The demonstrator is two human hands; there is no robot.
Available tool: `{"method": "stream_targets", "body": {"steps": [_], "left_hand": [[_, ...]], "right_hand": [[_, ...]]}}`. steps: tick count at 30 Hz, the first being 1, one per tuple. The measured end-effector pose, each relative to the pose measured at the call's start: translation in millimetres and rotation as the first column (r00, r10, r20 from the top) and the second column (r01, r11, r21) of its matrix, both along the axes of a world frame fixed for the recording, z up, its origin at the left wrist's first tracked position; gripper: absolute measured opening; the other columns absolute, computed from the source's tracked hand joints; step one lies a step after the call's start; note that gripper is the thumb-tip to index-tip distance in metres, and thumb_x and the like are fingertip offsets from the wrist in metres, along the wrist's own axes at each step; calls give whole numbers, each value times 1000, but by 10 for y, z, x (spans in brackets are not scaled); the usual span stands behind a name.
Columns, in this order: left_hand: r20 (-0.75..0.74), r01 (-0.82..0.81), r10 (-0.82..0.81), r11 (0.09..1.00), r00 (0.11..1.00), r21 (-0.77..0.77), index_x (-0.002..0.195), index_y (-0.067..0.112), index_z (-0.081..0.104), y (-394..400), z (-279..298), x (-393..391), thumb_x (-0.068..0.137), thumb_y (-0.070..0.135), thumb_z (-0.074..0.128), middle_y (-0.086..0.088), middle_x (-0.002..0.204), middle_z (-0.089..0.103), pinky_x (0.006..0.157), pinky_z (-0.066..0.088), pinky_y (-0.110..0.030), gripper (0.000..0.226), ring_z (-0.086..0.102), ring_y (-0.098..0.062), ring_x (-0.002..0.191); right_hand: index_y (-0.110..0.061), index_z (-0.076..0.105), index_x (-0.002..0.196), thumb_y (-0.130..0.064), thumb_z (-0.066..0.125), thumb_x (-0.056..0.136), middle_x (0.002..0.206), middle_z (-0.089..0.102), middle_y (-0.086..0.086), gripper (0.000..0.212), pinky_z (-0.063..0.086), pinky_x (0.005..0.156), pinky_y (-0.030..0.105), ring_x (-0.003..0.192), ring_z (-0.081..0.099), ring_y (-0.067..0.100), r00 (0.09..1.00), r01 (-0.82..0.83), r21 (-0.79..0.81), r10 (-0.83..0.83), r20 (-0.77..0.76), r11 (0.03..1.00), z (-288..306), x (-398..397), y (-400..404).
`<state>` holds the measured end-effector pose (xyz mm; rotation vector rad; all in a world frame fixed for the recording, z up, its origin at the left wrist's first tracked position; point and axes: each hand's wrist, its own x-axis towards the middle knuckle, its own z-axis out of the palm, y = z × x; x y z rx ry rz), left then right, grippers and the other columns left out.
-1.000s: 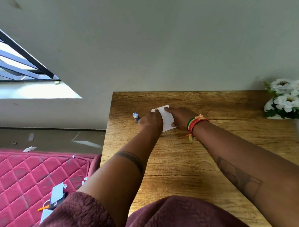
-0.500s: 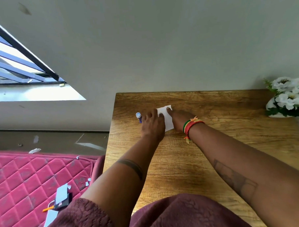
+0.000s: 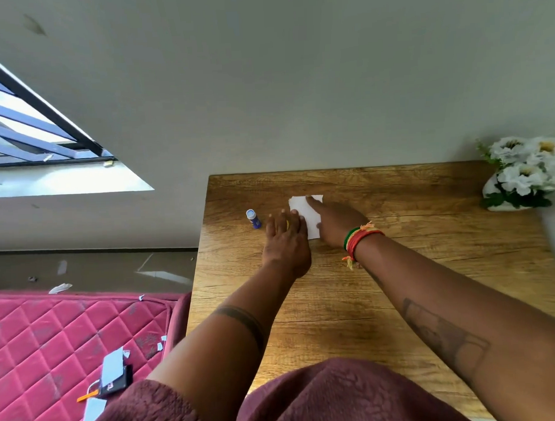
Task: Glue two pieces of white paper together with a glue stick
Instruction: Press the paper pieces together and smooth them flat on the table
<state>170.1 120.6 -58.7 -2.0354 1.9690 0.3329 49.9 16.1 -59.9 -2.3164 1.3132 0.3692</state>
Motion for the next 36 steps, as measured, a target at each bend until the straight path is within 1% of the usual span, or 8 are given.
{"method": "stream_targets", "body": {"steps": [4, 10, 14, 20, 25, 29, 31, 36], "left_hand": [[10, -9, 9, 1000, 1000, 28, 162, 7, 1, -15, 16, -3, 100, 27, 35, -18, 171, -3, 120, -14, -58, 74, -13, -43, 155], [-17, -1, 2, 999, 1000, 34, 163, 13, 2, -20, -18, 84, 97, 28, 42, -13, 171, -4, 116, -20, -59, 79, -17, -42, 154], [-21, -12, 13, 1000, 1000, 24, 164, 15, 2, -17, -54, 90, 95, 28, 44, -12, 172, -3, 113, -23, -58, 81, -15, -41, 155], [-35, -19, 20, 999, 999, 50, 164, 20, 3, -66, -48, 101, 94, 28, 47, -10, 172, -7, 115, -21, -60, 83, -16, -42, 154], [-66, -22, 26, 998, 997, 62, 163, 23, 15, -99, 27, 125, 94, 27, 47, -7, 172, 4, 117, -18, -63, 76, -13, -41, 155], [-68, -38, 42, 998, 997, 54, 163, 17, 17, -104, 89, 115, 93, 28, 50, -9, 171, 10, 117, -16, -63, 78, -5, -42, 156], [-42, -32, 34, 998, 999, 49, 162, 15, 18, -111, 104, 95, 94, 30, 52, -10, 170, 12, 118, -13, -63, 78, -2, -42, 155], [-4, -36, 36, 997, 999, 73, 161, 16, 23, -160, 185, 44, 96, 32, 49, -9, 169, 19, 120, -10, -65, 71, 8, -43, 154]], "right_hand": [[-51, 5, 157, -30, 46, 98, 144, 54, 20, 75, 42, 74, 31, 108, 64, 38, 997, -74, 66, 73, 11, 995, -67, 65, 36], [-53, 2, 157, -35, 49, 99, 160, 32, 19, 77, 45, 97, 37, 129, 53, 41, 998, -30, 125, 36, -48, 992, -7, 149, -105], [-20, 39, 155, -48, 34, 106, 148, 51, 19, 57, 42, 101, 39, 130, 53, 39, 978, -206, -4, 205, -48, 979, -13, 229, -105], [-28, 66, 127, -72, 22, 96, 119, 71, 10, 69, 40, 86, 33, 93, 61, 26, 992, -106, -64, 102, -71, 992, 57, 380, -16], [-29, 53, 102, -39, 57, 85, 122, 65, 2, 20, 52, 92, 41, 108, 64, 31, 997, -78, 91, 76, 24, 993, 267, 463, -105], [-41, 30, 153, -35, 54, 89, 148, 51, 11, 68, 49, 93, 36, 123, 58, 36, 1000, -10, 67, 11, -22, 998, 149, 149, -54], [-44, 11, 159, -27, 48, 94, 154, 45, 16, 77, 51, 94, 39, 123, 57, 36, 997, 32, 29, -30, -75, 999, 37, 22, -5], [-37, 9, 161, -25, 53, 94, 152, 47, 18, 81, 52, 93, 39, 121, 59, 36, 999, 43, 49, -42, -31, 998, 22, 93, -21]]}}
